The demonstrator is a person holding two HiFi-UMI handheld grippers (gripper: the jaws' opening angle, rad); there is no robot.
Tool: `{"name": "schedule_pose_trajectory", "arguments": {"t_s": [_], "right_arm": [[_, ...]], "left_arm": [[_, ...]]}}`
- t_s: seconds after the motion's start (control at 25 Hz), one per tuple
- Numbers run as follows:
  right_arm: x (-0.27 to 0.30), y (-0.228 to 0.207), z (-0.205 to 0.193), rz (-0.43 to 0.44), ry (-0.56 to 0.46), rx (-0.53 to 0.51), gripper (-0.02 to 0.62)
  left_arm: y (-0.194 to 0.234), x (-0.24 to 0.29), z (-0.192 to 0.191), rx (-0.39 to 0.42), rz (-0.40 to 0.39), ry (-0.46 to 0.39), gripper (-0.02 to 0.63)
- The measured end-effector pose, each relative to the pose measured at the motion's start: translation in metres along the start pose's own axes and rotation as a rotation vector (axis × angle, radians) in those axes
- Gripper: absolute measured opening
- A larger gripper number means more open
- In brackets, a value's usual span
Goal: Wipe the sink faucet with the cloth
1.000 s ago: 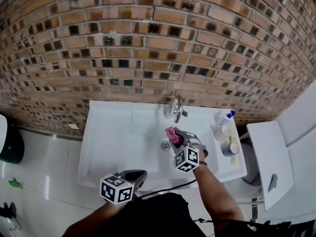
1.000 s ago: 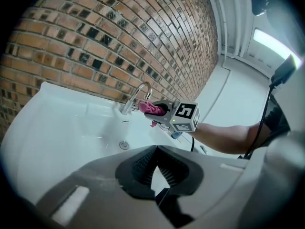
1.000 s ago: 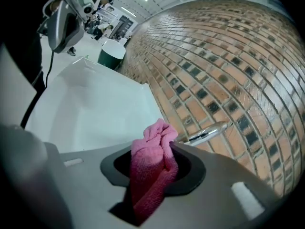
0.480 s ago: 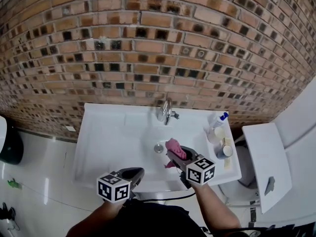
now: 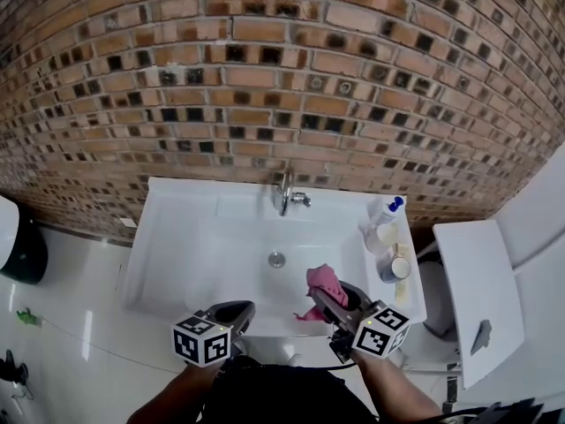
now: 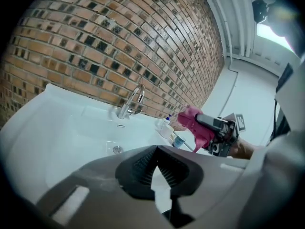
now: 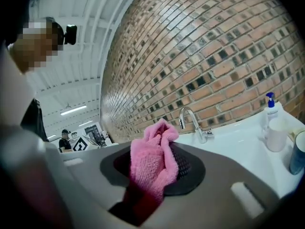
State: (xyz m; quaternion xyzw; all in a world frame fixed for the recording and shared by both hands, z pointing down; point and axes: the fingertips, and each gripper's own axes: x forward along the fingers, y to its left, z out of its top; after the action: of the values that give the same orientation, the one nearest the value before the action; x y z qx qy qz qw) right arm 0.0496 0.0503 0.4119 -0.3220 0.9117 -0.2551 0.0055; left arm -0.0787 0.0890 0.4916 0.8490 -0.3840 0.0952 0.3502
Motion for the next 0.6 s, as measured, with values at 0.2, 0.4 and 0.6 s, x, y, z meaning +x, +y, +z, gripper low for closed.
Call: {"name": "schedule_pose_trajectory", "arguments": {"t_s": [0.2, 0.4, 0.6], "right_arm": [[-0.022, 0.002, -0.006, 0.029, -0.015, 0.024, 0.133], [-0.041, -0.003, -0.027, 0.024, 0.014, 0.055, 0.132], [-0.051, -0.008, -0.045, 0.018, 0.04, 0.109, 0.13]], "left_arm": [[-0.004, 0.001, -0.006, -0.013, 0.039, -0.012, 0.003], [-0.008, 0.001, -0.009, -0.023, 0.067, -0.025, 0.003], [-0.013, 0.004, -0.006, -0.015, 0.075, -0.029, 0.003]]}}
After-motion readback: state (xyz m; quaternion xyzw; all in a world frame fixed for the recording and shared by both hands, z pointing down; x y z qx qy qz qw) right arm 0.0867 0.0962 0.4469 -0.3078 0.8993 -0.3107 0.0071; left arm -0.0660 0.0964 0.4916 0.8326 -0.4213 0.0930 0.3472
